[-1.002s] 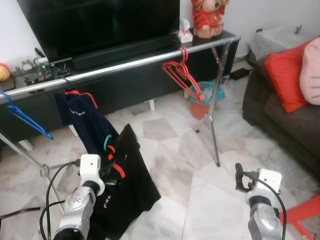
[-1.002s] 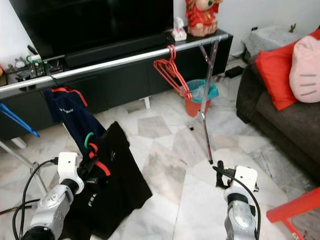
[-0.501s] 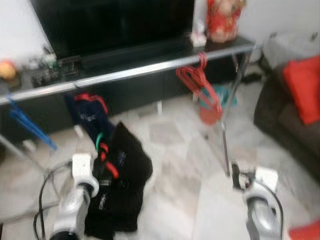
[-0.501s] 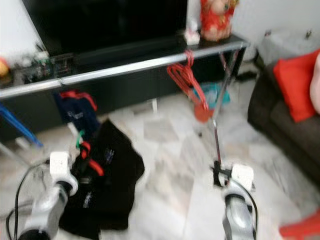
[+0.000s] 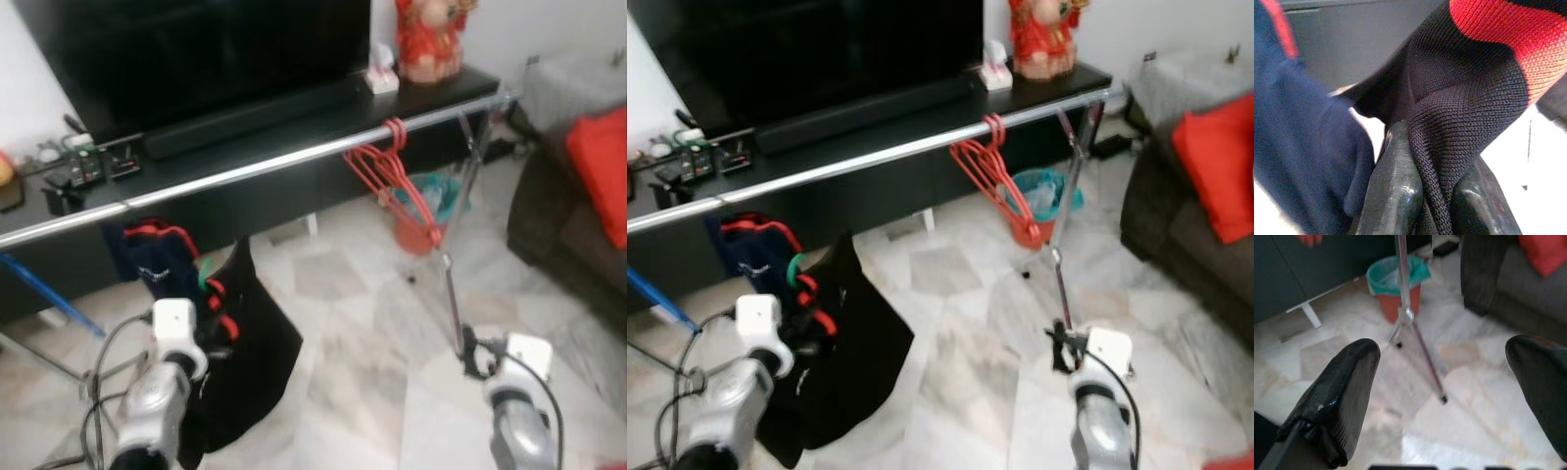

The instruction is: Hang hanger

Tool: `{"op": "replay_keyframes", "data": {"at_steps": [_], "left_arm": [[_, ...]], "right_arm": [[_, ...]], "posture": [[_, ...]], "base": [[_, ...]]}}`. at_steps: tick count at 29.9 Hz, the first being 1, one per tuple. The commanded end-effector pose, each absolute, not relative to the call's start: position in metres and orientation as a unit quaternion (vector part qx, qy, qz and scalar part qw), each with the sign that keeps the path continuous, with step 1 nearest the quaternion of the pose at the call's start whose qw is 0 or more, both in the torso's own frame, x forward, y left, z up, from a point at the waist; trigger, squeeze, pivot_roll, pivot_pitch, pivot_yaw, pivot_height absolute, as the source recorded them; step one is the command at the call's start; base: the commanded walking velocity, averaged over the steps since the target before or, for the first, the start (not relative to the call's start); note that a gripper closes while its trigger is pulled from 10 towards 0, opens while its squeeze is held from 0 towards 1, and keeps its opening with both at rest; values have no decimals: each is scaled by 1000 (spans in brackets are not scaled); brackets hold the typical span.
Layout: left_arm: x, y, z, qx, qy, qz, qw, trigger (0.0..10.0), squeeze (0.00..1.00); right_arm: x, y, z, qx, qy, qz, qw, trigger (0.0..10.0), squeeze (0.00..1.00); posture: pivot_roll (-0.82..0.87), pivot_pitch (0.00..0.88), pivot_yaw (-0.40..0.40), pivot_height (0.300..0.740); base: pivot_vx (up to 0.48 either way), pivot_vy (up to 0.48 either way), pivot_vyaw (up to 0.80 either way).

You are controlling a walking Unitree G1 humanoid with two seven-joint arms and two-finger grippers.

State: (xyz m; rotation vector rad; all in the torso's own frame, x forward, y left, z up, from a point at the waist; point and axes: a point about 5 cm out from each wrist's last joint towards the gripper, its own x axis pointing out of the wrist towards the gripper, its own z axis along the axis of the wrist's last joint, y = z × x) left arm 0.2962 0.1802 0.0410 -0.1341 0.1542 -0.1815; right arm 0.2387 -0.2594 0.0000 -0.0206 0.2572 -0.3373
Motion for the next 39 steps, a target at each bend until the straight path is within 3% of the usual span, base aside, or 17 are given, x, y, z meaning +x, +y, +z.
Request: {"op": "replay_keyframes", "data": {"at_steps": [1,4,24,39], "left_arm": [[295,194,45,-56,69,-78,993,10000,0],[296,192,45,-56,69,-80,993,10000,0],[301,188,52,-65,61,-82,993,10000,0],[309,170,71,-78,30,-124,989,10000,0]], "right_arm": [[244,-249,0,6,123,-156,980,10000,0],[244,-248,0,3,125,-156,980,10000,0],[240,-246,-3,-1,127,-157,979,10000,0],[191,-235,-52,2,260,-157,953,10000,0]], "posture": [[-54,0,85,740],[-55,0,86,740],[-56,0,87,740],[-60,0,83,740]], "base": [[289,0,-688],[290,0,-742],[291,0,0],[227,0,0]]}}
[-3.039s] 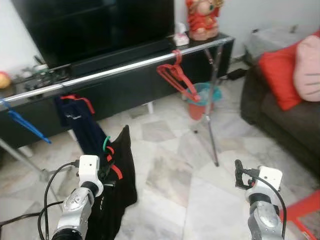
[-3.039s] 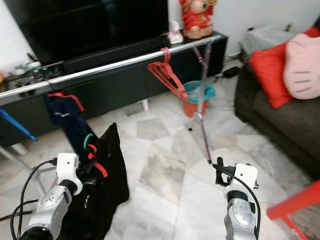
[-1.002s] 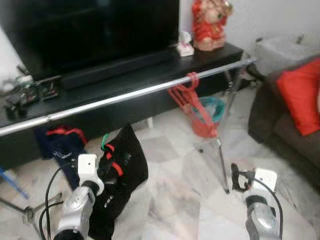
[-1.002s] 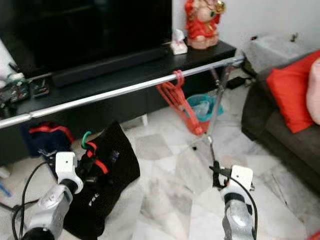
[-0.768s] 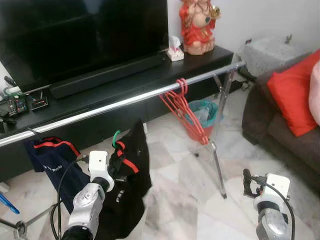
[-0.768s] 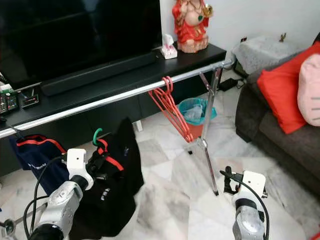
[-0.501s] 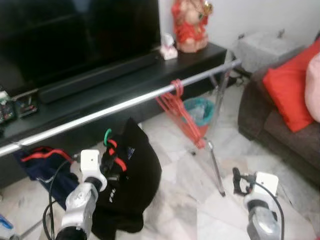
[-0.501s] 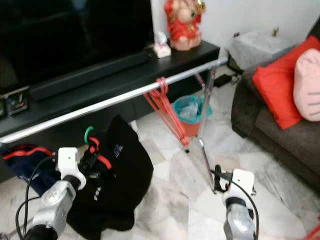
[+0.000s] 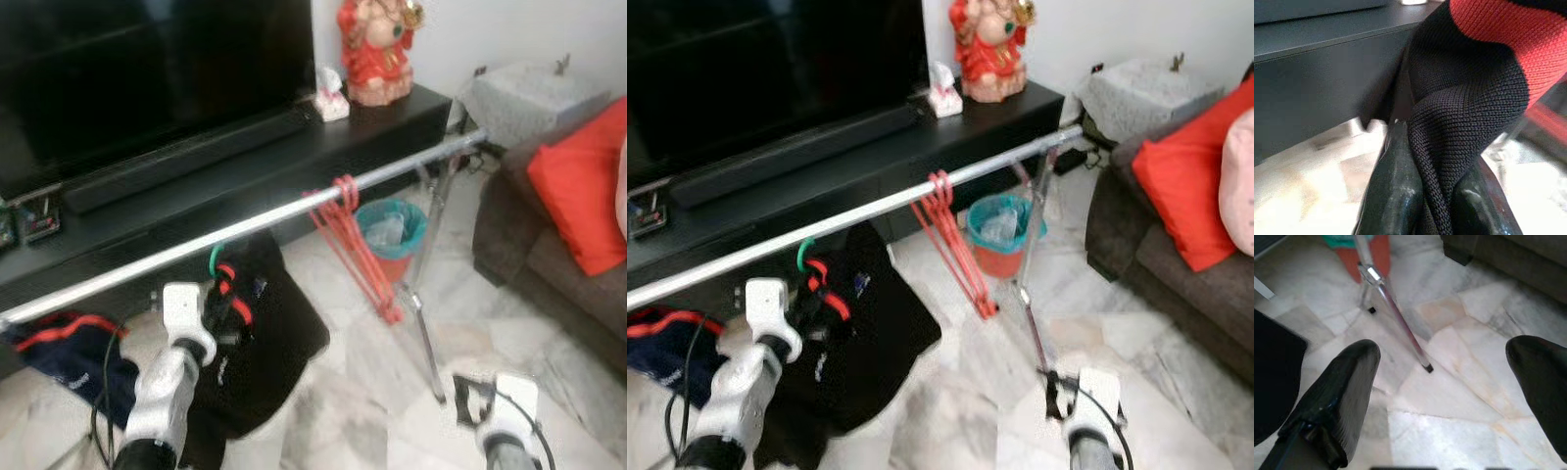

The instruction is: Hang hanger

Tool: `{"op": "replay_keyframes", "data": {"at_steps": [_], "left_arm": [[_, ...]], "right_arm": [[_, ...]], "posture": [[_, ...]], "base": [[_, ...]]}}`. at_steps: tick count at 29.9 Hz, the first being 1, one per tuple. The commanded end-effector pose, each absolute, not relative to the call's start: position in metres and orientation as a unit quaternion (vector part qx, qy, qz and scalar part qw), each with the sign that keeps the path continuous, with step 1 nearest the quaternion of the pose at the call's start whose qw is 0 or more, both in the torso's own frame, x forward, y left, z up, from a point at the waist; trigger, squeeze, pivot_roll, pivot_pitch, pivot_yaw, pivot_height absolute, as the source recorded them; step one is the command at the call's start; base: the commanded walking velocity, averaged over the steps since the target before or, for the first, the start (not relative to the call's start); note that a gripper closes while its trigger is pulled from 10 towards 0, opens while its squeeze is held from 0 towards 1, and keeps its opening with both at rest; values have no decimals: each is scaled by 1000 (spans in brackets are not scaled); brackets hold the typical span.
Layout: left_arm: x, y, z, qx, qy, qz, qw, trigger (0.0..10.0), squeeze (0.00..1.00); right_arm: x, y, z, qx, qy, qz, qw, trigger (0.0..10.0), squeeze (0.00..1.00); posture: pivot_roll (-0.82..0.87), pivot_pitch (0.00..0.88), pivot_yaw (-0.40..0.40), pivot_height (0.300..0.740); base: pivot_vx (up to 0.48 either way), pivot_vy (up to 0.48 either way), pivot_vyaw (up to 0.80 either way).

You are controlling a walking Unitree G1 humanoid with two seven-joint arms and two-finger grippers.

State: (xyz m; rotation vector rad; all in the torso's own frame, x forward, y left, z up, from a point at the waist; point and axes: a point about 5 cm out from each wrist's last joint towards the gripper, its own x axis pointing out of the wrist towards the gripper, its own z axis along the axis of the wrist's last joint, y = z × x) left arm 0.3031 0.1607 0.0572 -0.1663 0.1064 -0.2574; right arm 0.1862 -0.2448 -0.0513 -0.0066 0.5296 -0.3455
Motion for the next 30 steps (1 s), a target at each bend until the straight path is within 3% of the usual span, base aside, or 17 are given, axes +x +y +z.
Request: {"op": "replay_keyframes", "data": {"at_steps": [1,30], "left_arm": [[310,168,73,-79,28,-127,988,10000,0],[339,141,93,-73,65,-116,988,10000,0]], "right_arm": [[189,-233,-54,3,267,-155,951,10000,0],[180,-227,-64,17,299,-154,941,10000,0]], "posture": [[-62,0,85,740],[-74,0,119,740]], "base": [[0,0,0],[0,0,0]]}}
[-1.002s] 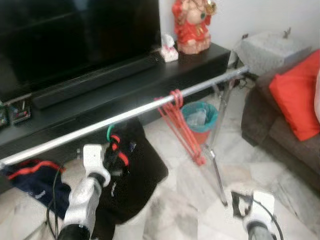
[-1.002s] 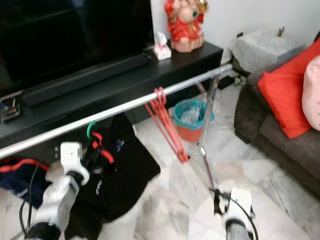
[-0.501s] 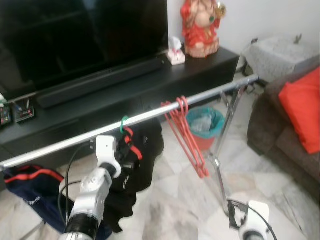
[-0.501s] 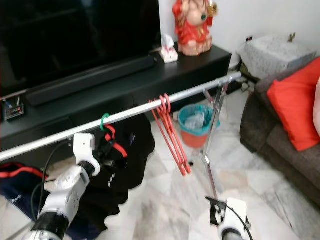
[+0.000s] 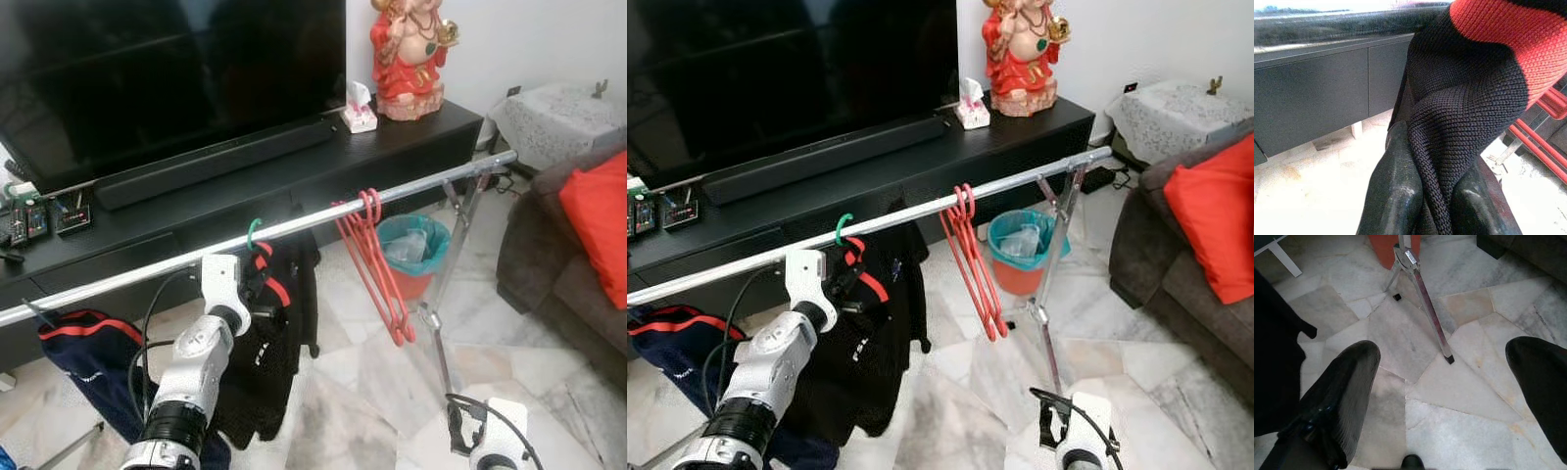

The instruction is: Hang hanger

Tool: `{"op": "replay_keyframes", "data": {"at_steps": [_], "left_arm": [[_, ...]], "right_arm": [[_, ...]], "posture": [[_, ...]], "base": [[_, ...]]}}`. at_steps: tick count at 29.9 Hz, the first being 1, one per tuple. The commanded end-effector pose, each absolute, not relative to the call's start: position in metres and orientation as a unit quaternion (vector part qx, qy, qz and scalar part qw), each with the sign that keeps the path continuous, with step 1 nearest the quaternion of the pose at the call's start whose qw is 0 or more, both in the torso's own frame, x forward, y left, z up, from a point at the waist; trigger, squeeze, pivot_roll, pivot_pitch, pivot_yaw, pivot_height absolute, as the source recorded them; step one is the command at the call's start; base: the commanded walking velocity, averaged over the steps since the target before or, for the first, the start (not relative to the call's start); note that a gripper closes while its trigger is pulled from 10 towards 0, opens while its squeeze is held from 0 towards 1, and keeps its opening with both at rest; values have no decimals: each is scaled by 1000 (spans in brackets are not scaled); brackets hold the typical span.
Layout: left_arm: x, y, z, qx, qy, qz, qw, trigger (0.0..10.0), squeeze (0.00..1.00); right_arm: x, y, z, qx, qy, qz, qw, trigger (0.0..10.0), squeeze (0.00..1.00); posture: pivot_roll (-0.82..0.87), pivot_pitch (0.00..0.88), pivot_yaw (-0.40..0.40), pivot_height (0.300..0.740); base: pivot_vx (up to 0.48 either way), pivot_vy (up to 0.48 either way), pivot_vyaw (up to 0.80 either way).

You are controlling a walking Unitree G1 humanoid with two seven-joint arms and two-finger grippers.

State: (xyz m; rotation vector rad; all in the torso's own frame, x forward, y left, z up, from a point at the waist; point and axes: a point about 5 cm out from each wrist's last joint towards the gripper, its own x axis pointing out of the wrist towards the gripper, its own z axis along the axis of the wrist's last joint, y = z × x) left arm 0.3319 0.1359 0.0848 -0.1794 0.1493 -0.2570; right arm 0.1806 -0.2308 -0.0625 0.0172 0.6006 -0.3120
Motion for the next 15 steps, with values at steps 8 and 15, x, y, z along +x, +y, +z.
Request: {"op": "replay_keyframes", "data": {"at_steps": [8,15], "left_arm": [[339,143,83,-54,100,-80,990,10000,0],[342,145,82,-61,109,-50,991,10000,0]], "right_arm": [[182,-225,-64,23,294,-156,943,10000,0],[186,-223,-62,27,290,-155,944,10000,0]], "posture": [[-78,0,132,740],[-77,0,135,740]], "base": [[0,0,0],[0,0,0]]}}
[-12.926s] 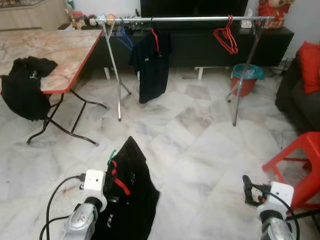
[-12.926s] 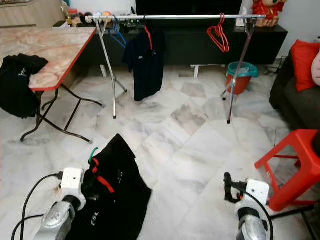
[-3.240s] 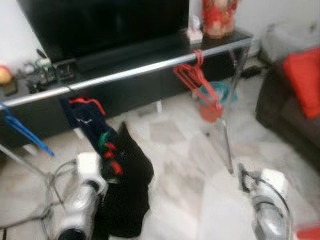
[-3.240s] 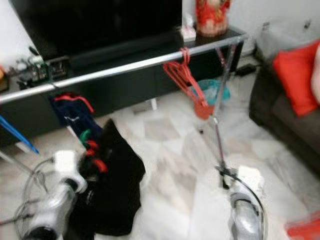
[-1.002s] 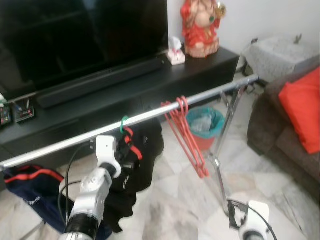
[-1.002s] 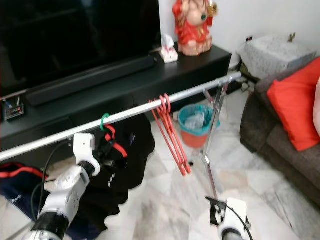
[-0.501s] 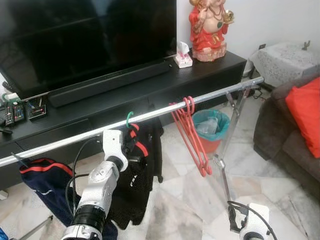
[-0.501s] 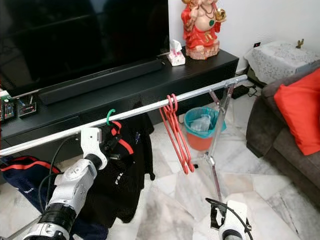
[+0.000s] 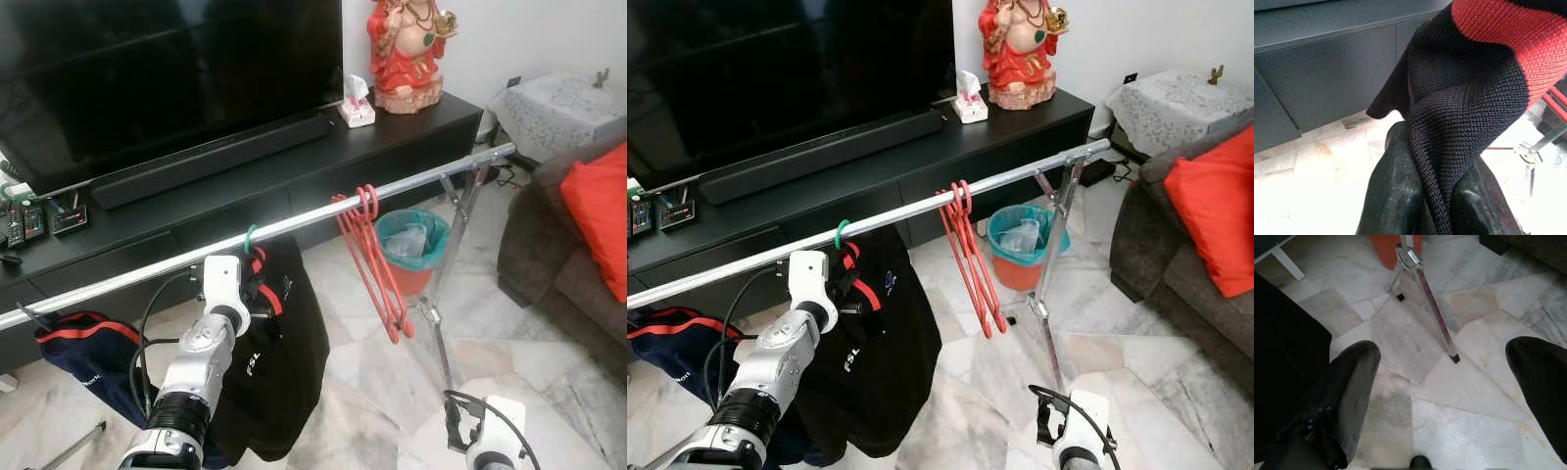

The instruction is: Hang hanger

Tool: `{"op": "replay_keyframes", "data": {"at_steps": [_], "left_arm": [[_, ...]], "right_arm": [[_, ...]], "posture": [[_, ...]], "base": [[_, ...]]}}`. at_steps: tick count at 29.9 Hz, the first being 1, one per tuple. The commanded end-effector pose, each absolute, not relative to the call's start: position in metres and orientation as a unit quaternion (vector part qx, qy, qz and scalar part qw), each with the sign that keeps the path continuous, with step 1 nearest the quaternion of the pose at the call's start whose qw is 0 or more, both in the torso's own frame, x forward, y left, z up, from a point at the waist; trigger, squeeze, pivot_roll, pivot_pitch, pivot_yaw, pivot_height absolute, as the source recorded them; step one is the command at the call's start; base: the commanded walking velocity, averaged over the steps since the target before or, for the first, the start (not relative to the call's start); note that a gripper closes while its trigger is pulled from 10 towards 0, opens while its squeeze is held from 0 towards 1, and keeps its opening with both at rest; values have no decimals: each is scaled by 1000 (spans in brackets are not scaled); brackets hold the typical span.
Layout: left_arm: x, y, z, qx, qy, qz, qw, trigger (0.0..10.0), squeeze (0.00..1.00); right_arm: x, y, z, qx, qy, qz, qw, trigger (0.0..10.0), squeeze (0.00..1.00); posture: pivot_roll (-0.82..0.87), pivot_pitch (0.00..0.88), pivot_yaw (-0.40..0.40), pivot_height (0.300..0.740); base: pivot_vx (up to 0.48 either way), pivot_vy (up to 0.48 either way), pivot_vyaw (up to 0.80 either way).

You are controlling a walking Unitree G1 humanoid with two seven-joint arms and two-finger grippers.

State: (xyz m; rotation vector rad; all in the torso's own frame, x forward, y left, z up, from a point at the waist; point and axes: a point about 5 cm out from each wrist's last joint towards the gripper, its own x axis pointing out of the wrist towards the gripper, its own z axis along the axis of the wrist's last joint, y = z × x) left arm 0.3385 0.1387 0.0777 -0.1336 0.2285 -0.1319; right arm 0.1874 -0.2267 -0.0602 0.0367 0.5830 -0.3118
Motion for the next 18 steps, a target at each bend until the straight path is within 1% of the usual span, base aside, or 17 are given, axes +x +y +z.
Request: {"op": "replay_keyframes", "data": {"at_steps": [1,7,8,9,13,16,18], "left_arm": [[342,146,82,-59,109,-50,991,10000,0],[341,146,82,-35,102,-68,992,10000,0],[341,145,82,-42,99,-72,992,10000,357],[341,145,82,-48,98,-74,991,10000,1000],[339,143,84,-47,93,-85,991,10000,1000],[334,141,87,-58,78,-117,988,10000,1000],[332,142,86,-57,77,-121,988,10000,1000]], "right_arm": [[186,-223,-62,27,290,-155,944,10000,0],[189,-223,-61,26,284,-156,946,10000,0],[189,-223,-60,25,282,-155,947,10000,0],[190,-223,-59,25,280,-155,947,10000,0],[192,-222,-58,24,275,-154,949,10000,0],[193,-223,-57,22,269,-154,950,10000,0],[193,-223,-56,22,268,-154,951,10000,0]], "posture": [[-77,0,135,740],[-76,0,133,740],[-74,0,131,740],[-74,0,131,740],[-71,0,127,740],[-69,0,124,740],[-67,0,123,740]], "base": [[0,0,0],[0,0,0],[0,0,0],[0,0,0],[0,0,0],[0,0,0],[0,0,0]]}}
